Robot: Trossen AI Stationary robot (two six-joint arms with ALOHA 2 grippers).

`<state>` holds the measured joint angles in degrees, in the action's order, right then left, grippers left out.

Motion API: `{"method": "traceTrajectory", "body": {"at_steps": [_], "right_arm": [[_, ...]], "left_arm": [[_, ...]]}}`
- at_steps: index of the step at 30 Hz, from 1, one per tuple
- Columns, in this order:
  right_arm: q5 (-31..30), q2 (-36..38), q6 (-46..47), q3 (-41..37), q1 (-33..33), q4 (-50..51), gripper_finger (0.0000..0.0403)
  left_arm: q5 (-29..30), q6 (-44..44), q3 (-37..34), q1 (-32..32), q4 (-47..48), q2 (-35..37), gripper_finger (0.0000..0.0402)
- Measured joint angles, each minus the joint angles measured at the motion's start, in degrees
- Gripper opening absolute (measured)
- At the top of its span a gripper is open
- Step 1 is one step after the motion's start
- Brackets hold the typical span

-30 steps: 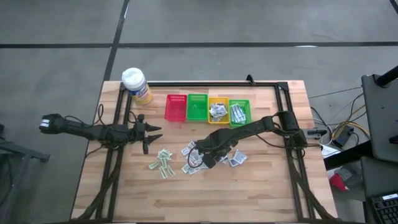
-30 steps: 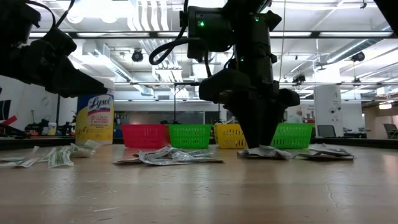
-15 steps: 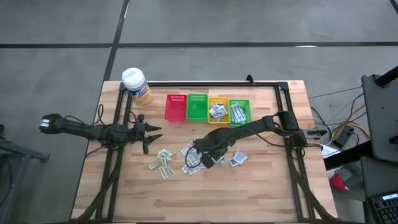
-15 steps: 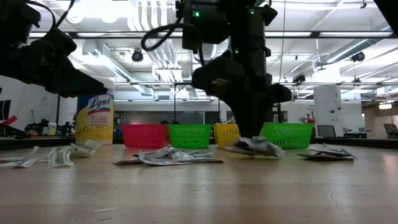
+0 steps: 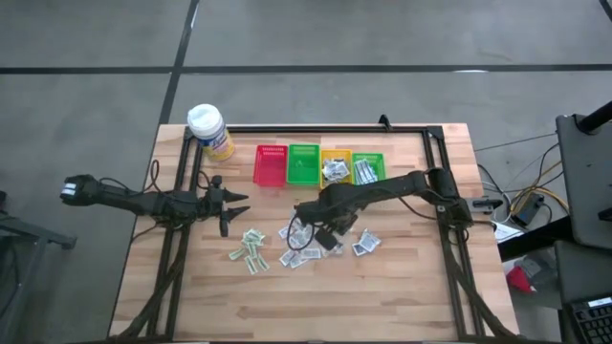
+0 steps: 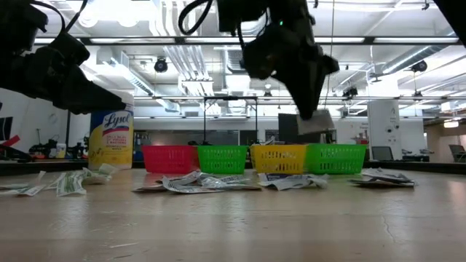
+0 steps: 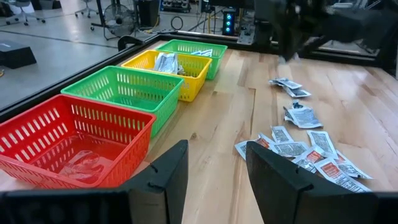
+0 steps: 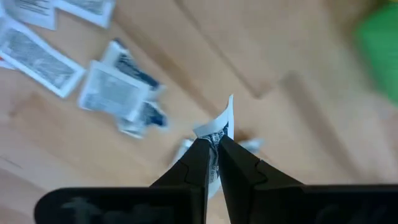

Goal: Pick & Place First Aid Supplies
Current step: Put the blue alcohol pad into the yellow bin

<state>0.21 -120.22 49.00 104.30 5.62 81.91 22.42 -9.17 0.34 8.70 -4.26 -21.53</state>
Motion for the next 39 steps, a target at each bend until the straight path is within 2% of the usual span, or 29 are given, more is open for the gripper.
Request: {"method": "traceTrajectory", "body": {"at_steps": [4, 14, 24, 39], "right_arm": [[-4.69, 0.01, -2.35, 5.79, -1.21, 8.21, 0.0027], [-19.36, 1.11, -6.72, 15.87, -5.12, 7.91, 0.0027], [-33.32, 1.11, -8.97, 19.04, -8.29, 7.39, 0.0027], [-34.88, 0.84, -9.21, 13.54, -12.85, -1.77, 0.0027]], "left_arm": [[0.01, 0.00, 0.02, -0.01, 0.01, 0.01, 0.0158], [0.01, 0.04, 0.00, -0.01, -0.19, -0.01, 0.0158], [0.01, 0.10, 0.00, 0.01, -0.23, 0.00, 0.0158], [-0.01, 0.15, 0.02, 0.01, -0.23, 0.01, 0.0158]]}}
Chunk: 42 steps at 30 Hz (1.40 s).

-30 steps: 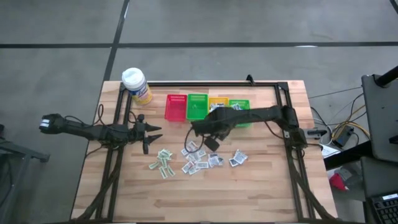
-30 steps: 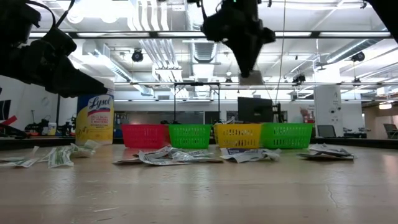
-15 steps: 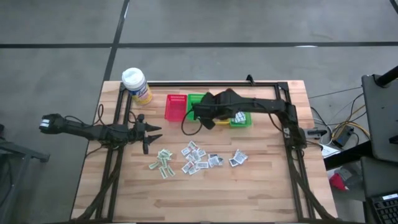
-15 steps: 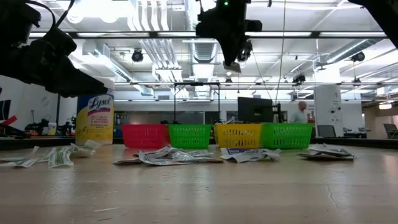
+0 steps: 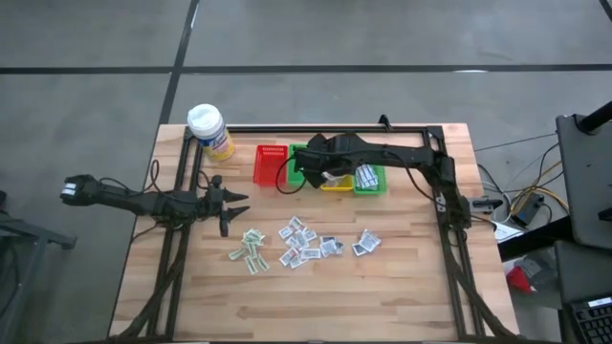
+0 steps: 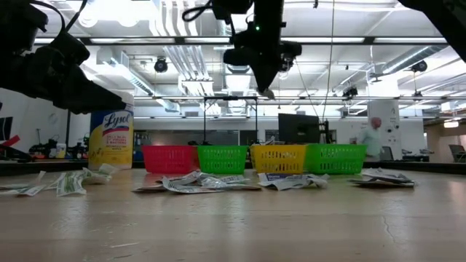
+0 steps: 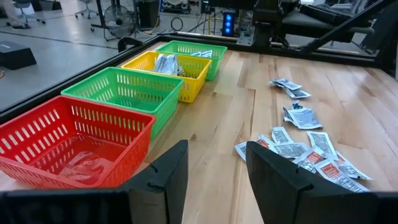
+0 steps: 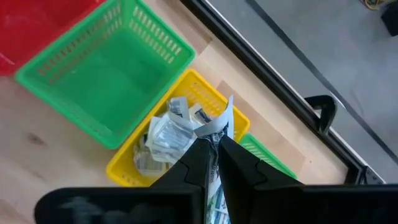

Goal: Pick & Place First Aid Supplies
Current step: Put the blue alcohol pad into the yellow bin

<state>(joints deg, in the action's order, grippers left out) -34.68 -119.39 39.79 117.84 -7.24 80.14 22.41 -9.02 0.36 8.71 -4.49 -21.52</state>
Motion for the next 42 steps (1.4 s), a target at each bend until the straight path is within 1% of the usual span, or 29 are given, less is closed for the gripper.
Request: {"method": "traceTrajectory", "body": {"at_steps": [8, 14, 19, 24, 27, 42], "right_arm": [[0.14, -0.05, 0.29, -3.83, -0.95, -0.48, 0.0027], [0.31, -0.05, 0.52, -7.57, -1.11, -4.30, 0.0027], [3.95, -0.05, 0.34, -10.98, -1.63, -6.89, 0.0027], [5.48, -0.05, 0.72, -14.41, -2.63, -7.63, 0.0027], [7.74, -0.05, 0.73, -15.80, -3.28, -8.20, 0.0027], [12.25, -0.05, 0.02, -17.20, -7.19, -12.05, 0.0027]], "left_arm": [[0.00, 0.00, -0.02, 0.00, 0.00, -0.02, 0.0158], [0.00, 0.02, -0.02, -0.01, 0.00, -0.02, 0.0158], [0.00, 0.02, -0.02, 0.00, -0.02, 0.00, 0.0158], [0.00, 0.02, -0.01, 0.00, 0.00, -0.01, 0.0158], [0.00, 0.02, -0.01, 0.00, 0.00, 0.00, 0.0158], [0.00, 0.02, 0.00, 0.00, 0.00, 0.00, 0.0158]]}}
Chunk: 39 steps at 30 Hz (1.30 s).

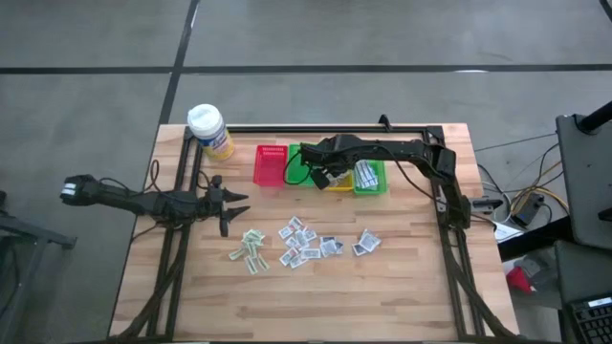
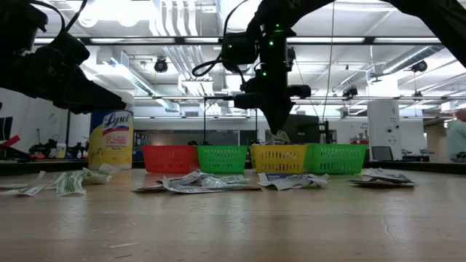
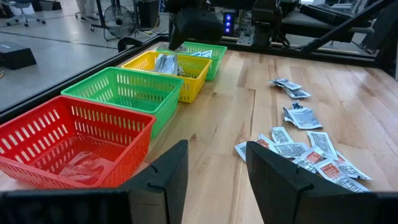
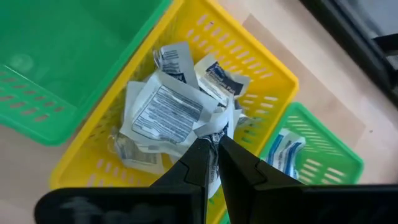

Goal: Pick & Place First Aid Supplies
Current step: Put the blue alcohol pad into the yellow bin

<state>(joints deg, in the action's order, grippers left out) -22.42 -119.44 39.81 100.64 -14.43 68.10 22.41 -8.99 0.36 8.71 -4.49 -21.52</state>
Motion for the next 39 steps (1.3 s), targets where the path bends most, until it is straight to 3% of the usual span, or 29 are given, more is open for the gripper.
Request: {"method": "traceTrajectory", "body": {"at_steps": [8, 28, 39], "right_arm": [[2.83, 0.02, -4.36, -0.29, -0.79, -3.54, 0.0040], [4.36, 0.02, -6.89, -0.22, -1.91, -6.18, 0.0143], [7.63, 0.13, -6.67, 3.61, 1.16, -2.03, 0.0136]], "left_arm": [[0.00, 0.00, -0.02, 0.00, 0.00, -0.01, 0.0158], [0.00, 0.02, -0.02, 0.00, 0.00, 0.00, 0.0158], [0.00, 0.01, -0.02, -0.01, 0.01, 0.00, 0.0158]]}}
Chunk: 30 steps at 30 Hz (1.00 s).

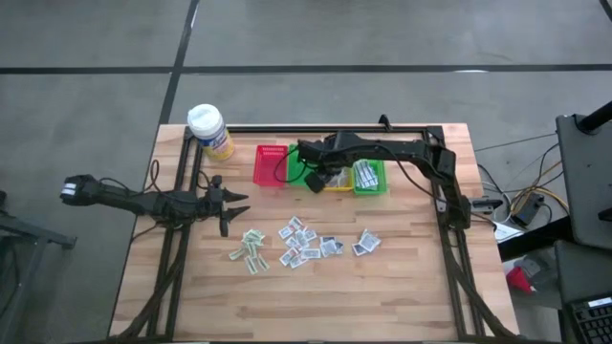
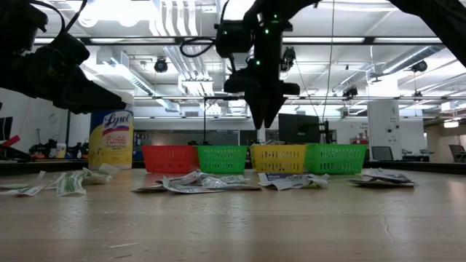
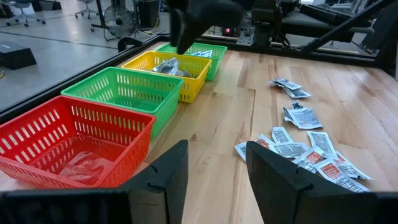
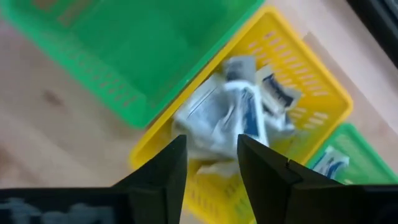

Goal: Pick & Place First Aid Supplies
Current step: Put the blue alcohol pad into the yellow bin

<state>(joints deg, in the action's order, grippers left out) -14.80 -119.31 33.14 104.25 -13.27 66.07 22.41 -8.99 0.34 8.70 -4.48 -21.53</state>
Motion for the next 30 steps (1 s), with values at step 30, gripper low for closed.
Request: {"method": "traceTrajectory", "body": {"at_steps": [30], "right_arm": [[7.99, 0.08, -4.18, 4.07, 25.74, 11.33, 0.0152]], "left_arm": [[0.00, -0.01, 0.02, 0.01, 0.04, 0.01, 0.0158]]}}
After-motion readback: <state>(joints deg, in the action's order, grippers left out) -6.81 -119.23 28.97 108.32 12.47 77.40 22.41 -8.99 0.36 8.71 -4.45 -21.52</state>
